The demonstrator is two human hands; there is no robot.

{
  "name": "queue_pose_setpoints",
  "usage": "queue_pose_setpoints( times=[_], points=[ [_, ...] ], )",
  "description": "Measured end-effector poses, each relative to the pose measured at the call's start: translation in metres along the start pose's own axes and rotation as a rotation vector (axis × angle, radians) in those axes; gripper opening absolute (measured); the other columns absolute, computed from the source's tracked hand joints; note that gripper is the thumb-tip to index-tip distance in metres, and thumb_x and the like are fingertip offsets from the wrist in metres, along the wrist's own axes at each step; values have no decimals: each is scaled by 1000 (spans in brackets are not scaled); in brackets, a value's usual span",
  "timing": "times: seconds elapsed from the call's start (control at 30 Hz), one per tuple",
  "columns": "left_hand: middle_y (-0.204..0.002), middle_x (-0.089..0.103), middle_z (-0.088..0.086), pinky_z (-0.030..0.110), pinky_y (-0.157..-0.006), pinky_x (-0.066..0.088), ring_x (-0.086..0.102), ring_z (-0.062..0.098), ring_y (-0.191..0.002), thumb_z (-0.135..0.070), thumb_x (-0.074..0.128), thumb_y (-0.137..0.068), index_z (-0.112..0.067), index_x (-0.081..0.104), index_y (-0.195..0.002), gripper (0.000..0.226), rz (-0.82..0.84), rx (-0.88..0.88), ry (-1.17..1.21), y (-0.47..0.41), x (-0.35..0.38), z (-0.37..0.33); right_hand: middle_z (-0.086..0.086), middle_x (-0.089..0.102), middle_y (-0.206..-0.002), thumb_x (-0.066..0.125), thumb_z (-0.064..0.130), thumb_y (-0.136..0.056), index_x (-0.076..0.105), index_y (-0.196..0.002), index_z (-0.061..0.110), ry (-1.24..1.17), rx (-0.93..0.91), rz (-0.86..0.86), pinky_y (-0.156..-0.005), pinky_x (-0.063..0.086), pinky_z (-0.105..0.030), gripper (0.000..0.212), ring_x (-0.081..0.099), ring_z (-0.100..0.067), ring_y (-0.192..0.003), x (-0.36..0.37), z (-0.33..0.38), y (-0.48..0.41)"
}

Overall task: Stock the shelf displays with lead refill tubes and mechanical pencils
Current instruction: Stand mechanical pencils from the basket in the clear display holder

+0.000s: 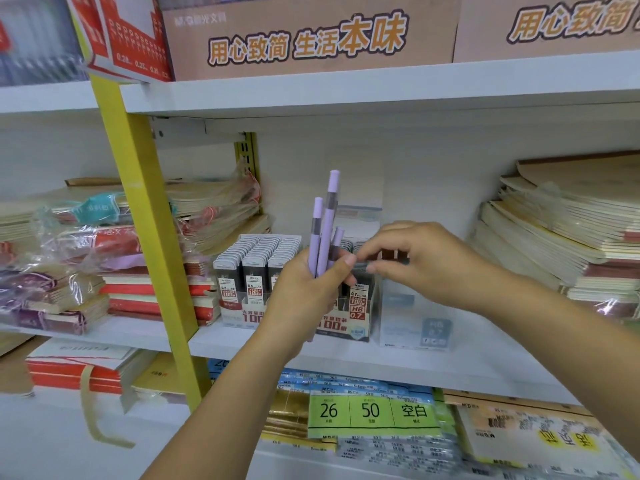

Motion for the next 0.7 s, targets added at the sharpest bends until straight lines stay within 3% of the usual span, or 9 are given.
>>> queue_pose_setpoints(
  times=[0.1, 0.2, 0.3, 0.47, 0.7],
  points=[
    [-74, 69, -2, 21, -45, 37, 41, 8, -47, -29, 61, -98, -24, 64, -107, 11, 44, 2, 20, 1, 0, 2, 18, 63, -93, 64, 19, -90, 63, -104, 33, 20, 51, -72, -79, 49, -27, 21, 59, -4, -86, -11, -8, -3],
    [-75, 68, -4, 20, -47, 39, 42, 7, -49, -31, 56, -100, -31, 61, -113, 14, 56, -14, 22, 5, -4, 10, 9, 61, -95, 61, 9, -91, 48, -124, 35, -185, 152, -195, -81, 52, -32, 44, 63, -11, -83, -28, -28, -3],
    [-76, 69, -5, 21, -49, 39, 43, 7, -50, -30, 54, -102, -28, 61, -111, 12, 49, -51, 35, 8, -5, 17, -2, 61, -96, 60, 3, -91, 48, -127, 32, -320, 216, -285, -83, 56, -40, 47, 68, -14, -83, -31, -45, -6],
    [-75, 69, -4, 23, -49, 39, 43, 7, -50, -27, 54, -102, -22, 61, -109, 11, 63, -59, 46, 11, -2, 21, 8, 66, -82, 69, 16, -87, 48, -106, 41, -124, 289, -321, -64, 46, -7, 39, 62, 1, -73, -19, -71, -3],
    [-73, 69, -3, 21, -48, 40, 44, 7, -50, -25, 55, -102, -20, 61, -110, 12, 64, -51, 38, 12, -4, 24, 7, 66, -81, 69, 17, -87, 41, -94, 37, -85, 317, -276, -63, 45, -12, 34, 65, -6, -73, 4, -84, -5]
  ],
)
Point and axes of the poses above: each hand's wrist, its own y-axis away from the middle knuckle, its own x-axis out of the palm, z = x × y, the point moved 6 cm from there along -y, towards the middle knuckle
